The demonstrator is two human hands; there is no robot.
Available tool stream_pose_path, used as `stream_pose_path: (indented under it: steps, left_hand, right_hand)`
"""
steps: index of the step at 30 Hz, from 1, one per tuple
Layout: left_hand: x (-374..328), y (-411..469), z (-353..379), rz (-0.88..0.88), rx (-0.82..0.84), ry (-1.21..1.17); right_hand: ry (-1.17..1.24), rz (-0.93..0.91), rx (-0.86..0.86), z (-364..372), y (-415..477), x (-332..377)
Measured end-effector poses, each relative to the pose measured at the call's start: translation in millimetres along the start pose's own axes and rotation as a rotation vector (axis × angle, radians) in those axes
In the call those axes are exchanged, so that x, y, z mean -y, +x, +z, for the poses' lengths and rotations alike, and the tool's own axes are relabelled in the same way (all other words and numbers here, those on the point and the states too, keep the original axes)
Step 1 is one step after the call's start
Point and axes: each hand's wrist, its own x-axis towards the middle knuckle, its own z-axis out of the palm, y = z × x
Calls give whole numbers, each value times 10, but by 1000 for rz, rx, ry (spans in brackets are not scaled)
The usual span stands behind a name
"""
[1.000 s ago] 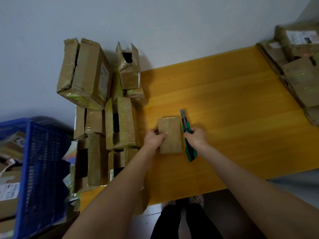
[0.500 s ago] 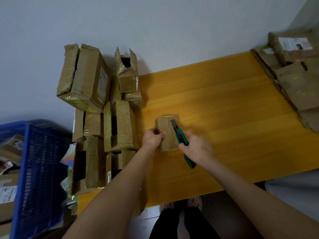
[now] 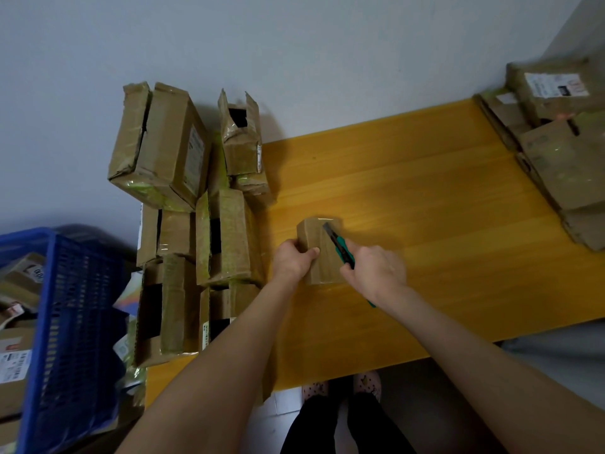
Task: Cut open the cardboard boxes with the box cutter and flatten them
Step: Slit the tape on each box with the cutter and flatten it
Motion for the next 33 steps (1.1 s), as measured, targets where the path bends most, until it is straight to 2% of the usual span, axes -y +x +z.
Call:
stream_pose_path:
  steps: [7, 15, 19, 25, 27, 30, 33]
  left_hand:
    - [12, -14, 50, -26, -25, 33]
    - [-58, -12, 102, 24, -22, 91]
    - [-71, 39, 82, 1, -66, -3]
    - [-124, 169, -76, -142, -263, -232]
    - [-135, 220, -144, -169, -275, -281]
    - [-138, 198, -157, -163, -190, -304]
    - [-77, 104, -62, -191, -106, -299]
  right_hand:
    - [-65, -7, 61, -23, -23, 54]
    - [26, 13, 131, -6, -70, 26]
    - [31, -12, 113, -49, -70, -6]
    - [51, -56, 115, -37, -150, -94]
    - [158, -9, 71, 4, -136, -176]
    - [593, 139, -5, 78, 13, -261]
    - [952, 285, 85, 169, 165, -209]
